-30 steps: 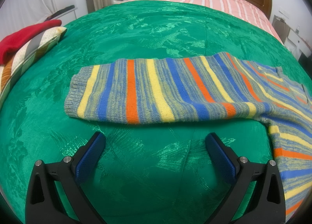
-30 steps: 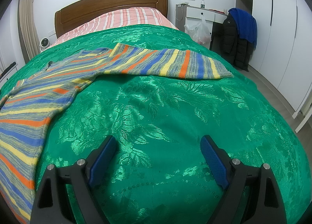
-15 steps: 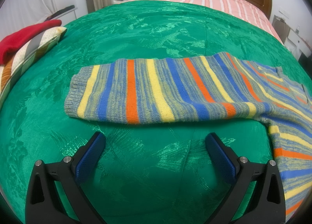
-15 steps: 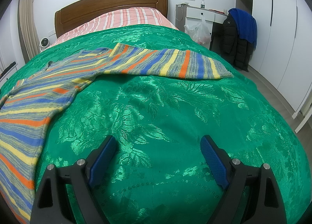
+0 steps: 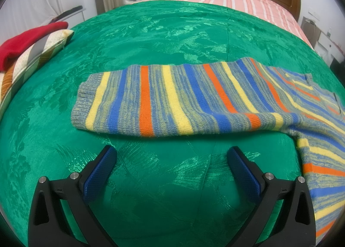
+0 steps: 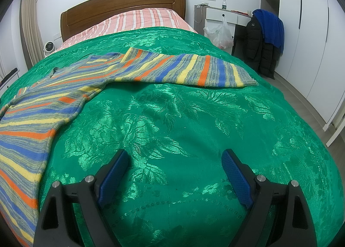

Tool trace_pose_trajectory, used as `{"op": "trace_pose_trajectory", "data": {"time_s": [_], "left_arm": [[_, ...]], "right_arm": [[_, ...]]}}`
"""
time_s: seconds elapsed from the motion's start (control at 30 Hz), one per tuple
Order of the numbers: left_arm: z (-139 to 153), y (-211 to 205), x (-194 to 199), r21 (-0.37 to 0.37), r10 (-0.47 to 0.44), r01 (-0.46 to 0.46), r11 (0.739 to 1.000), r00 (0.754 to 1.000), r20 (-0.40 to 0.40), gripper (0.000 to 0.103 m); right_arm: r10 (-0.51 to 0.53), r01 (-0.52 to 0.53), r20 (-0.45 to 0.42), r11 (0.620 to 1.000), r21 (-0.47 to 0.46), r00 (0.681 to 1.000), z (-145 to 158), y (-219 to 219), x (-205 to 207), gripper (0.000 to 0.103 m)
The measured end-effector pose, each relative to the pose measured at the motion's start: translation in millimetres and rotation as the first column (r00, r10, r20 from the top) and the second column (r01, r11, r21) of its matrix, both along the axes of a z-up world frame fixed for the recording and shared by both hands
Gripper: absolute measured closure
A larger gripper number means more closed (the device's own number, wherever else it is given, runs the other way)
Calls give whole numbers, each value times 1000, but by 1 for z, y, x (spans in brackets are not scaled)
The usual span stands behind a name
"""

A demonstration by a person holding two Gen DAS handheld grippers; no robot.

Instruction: Fold small clothes

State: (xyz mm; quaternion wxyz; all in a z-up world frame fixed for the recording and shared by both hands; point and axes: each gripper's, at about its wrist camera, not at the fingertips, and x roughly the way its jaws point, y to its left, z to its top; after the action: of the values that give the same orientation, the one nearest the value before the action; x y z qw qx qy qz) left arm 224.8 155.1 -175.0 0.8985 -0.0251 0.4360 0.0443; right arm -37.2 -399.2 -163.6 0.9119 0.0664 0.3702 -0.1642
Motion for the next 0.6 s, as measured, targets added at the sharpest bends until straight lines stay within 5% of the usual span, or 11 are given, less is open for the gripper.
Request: {"op": "trace_pose_trajectory", "data": {"time_s": [0.6], "left_arm": [[0,0,0,0,0,0,1000,1000,0,0]], "right_arm": [[-1,1,-1,1000,-4,1000,1,-1,0,15]]}}
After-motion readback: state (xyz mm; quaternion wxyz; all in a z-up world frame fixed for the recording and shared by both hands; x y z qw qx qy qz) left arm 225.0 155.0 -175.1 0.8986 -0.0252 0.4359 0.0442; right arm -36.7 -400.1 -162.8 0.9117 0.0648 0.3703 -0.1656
